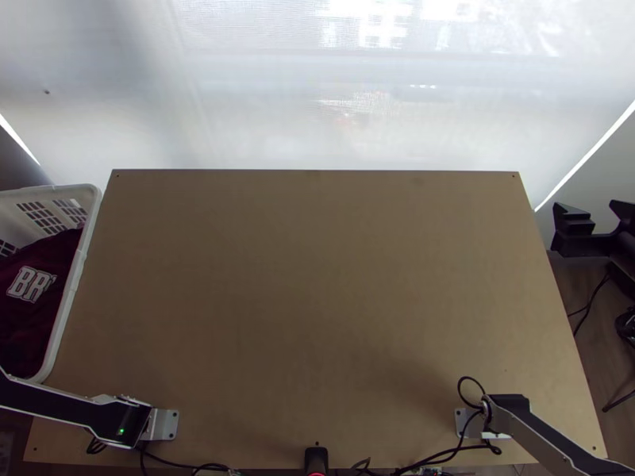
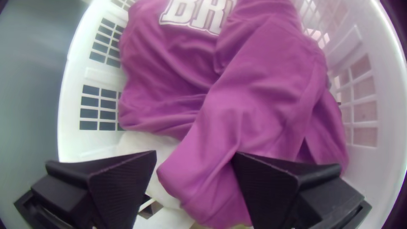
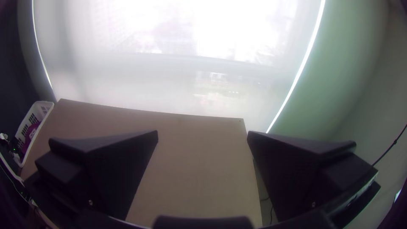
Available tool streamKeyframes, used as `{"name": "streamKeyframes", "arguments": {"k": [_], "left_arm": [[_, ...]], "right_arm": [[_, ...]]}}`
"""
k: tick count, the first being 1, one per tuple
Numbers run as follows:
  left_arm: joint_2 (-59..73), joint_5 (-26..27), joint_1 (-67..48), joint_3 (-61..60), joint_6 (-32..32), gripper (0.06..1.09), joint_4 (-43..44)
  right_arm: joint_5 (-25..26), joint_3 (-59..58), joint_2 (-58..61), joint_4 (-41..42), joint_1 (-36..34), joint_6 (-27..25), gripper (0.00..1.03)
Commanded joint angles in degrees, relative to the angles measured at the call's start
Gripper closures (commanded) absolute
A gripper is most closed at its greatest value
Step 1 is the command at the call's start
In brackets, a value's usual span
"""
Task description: Fold the t-shirt
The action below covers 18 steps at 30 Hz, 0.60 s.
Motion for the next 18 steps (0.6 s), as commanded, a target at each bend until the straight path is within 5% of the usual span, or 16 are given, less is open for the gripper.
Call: {"name": "streamKeyframes", "arguments": {"k": [1,7,13,18], "left_arm": [[1.96,-0.44,0.28,1.09,-0.98,0.47,-0.27],[1.7,-0.09,0.72,1.09,-1.59,0.67,-0.97],[1.52,1.93,0.72,2.5,-1.59,1.04,-5.72],[0.64,3.6,0.72,4.26,-2.29,1.05,-11.52]], "right_arm": [[-0.1,0.04,0.03,0.27,-0.31,0.08,0.05],[-0.1,0.04,0.12,0.35,-0.58,0.08,0.05],[-0.1,0.04,0.03,0.27,-1.02,0.16,0.05],[-0.1,0.04,-0.14,0.27,-1.02,0.16,0.05]]}}
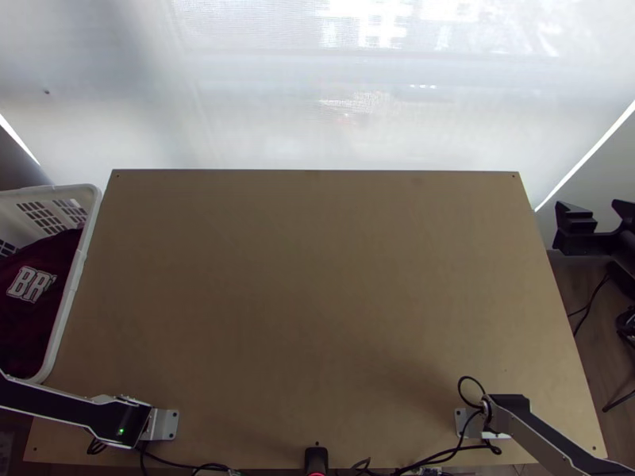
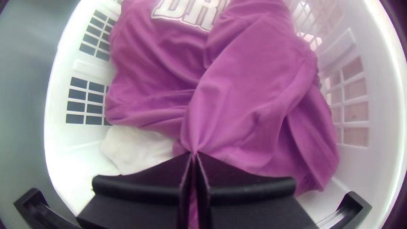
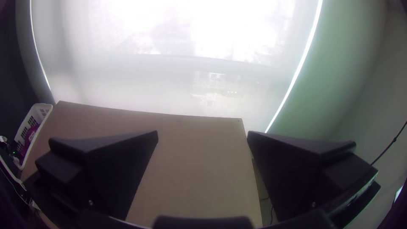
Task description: Fold the t-shirt
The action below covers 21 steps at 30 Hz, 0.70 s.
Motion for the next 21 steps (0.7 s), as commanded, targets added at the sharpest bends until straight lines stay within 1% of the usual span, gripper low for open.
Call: {"name": "streamKeyframes", "arguments": {"k": [1,3,6,9,11,14,18,20,21], "left_arm": [[-1.7,3.28,0.06,2.03,-0.81,1.05,-7.09],[-3.55,5.21,0.06,2.73,-1.86,1.05,-10.25],[-5.22,7.06,-0.03,5.89,-4.24,1.05,-17.55],[-7.15,10.93,-0.03,9.23,-6.08,1.05,-25.28],[-9.26,13.65,-0.03,9.85,-5.64,1.05,-29.41],[-12.69,15.85,-0.29,9.59,-5.99,1.05,-33.81],[-19.63,19.98,-1.61,9.32,-8.63,1.05,-41.54],[-23.23,20.94,-2.84,9.5,-11.36,1.05,-42.16],[-24.82,21.12,-3.54,9.59,-11.71,1.05,-43.03]], "right_arm": [[0.11,0.02,-0.23,-0.04,-0.16,0.01,0.05],[0.11,0.02,-0.32,-0.04,-0.25,0.1,0.05],[0.03,0.02,-0.41,-0.04,-0.25,0.19,0.05],[-0.15,-0.07,-0.49,-0.13,-0.25,0.36,0.05],[-0.41,-0.07,-0.58,-0.13,-0.25,0.54,0.05],[-0.77,-0.07,-0.67,-0.13,-0.25,0.63,0.05],[-1.47,-0.16,-1.02,-0.13,-0.25,1.07,0.05],[-1.73,-0.25,-1.2,-0.13,-0.25,1.15,0.05],[-2.08,-0.25,-1.2,-0.13,-0.25,1.24,0.05]]}}
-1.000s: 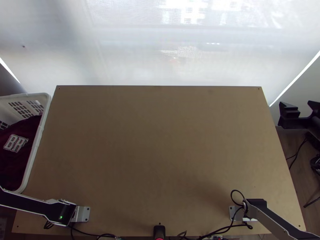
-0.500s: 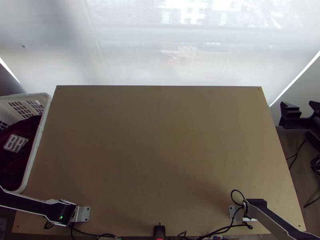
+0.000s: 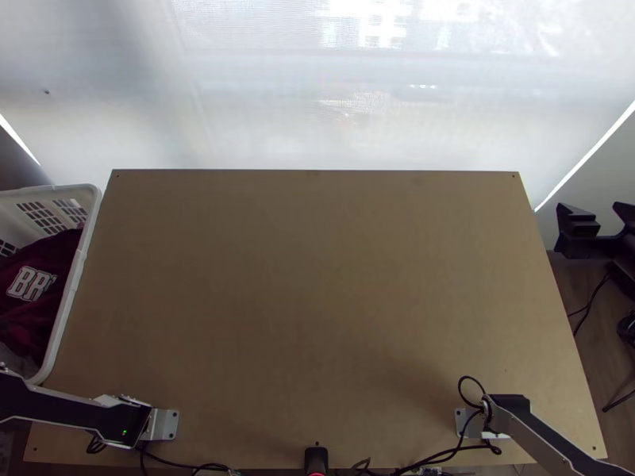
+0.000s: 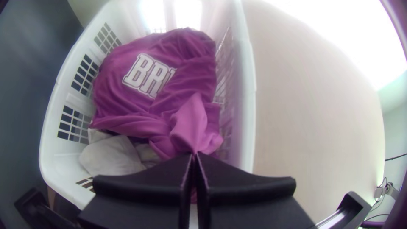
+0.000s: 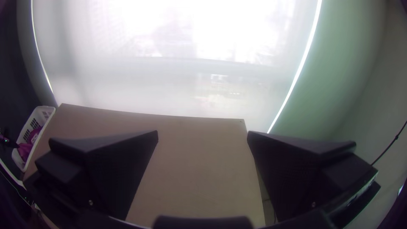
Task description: Fold the t-shirt
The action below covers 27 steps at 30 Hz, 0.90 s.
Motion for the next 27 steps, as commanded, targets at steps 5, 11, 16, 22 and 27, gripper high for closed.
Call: {"name": "streamKeyframes", "arguments": {"k": [5,11,16,22,27], "left_arm": [[-16.83,7.5,-5.46,1.24,-4.98,1.05,-15.43],[-29.14,11.89,-15.57,1.77,-12.36,1.05,-24.65],[-37.4,11.89,-26.55,1.41,-21.06,1.05,-24.83],[-44.96,11.89,-40.09,-0.08,-33.1,1.05,-24.48],[-48.12,11.81,-52.39,-2.63,-43.65,1.05,-22.54]], "right_arm": [[-2.37,-0.12,-0.34,-0.04,0.01,0.92,0.05],[-5.1,-1.52,-1.05,-0.13,0.1,1.18,0.05],[-5.63,-3.72,-2.37,-0.13,1.15,0.74,0.05],[-2.46,-6.62,-4.12,0.05,1.15,0.3,0.05],[-2.55,-10.75,-5.97,0.57,2.03,0.39,0.05]]}}
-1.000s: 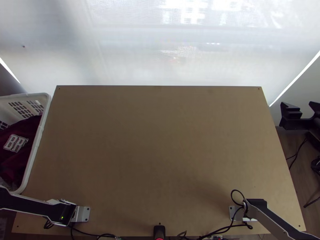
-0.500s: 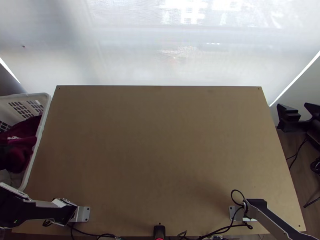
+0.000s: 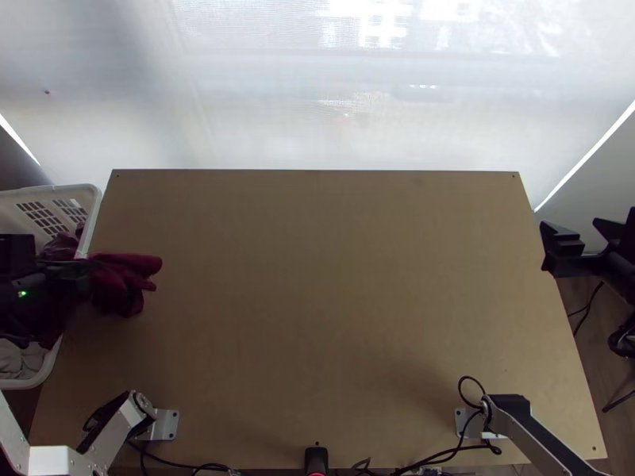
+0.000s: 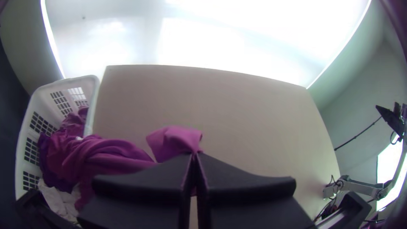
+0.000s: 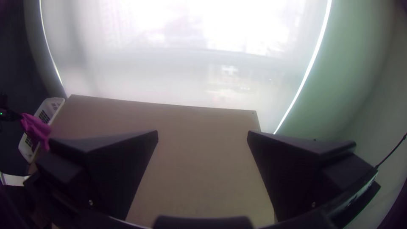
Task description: Fold the t-shirt
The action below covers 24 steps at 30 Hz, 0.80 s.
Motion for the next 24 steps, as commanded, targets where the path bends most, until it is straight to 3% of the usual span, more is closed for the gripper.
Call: {"name": "streamKeyframes", "arguments": {"k": [1,12,16,24], "left_arm": [[-6.99,-0.02,-17.57,-3.62,-14.57,1.05,3.03],[-7.78,-3.71,-45.87,-11.61,-34.35,1.05,19.82],[-5.67,-7.4,-58.08,-12.93,-37.95,1.05,27.47],[1.36,-8.81,-72.06,-11.09,-39.71,1.05,36.78]], "right_arm": [[0.6,-4.76,-2.28,0.58,0.92,0.02,0.05],[0.51,-12.76,-5.53,3.48,1.88,-0.07,0.05],[0.6,-17.24,-7.46,3.74,2.59,-0.33,0.05],[0.6,-24.45,-10.27,5.5,3.2,-0.42,0.05]]}}
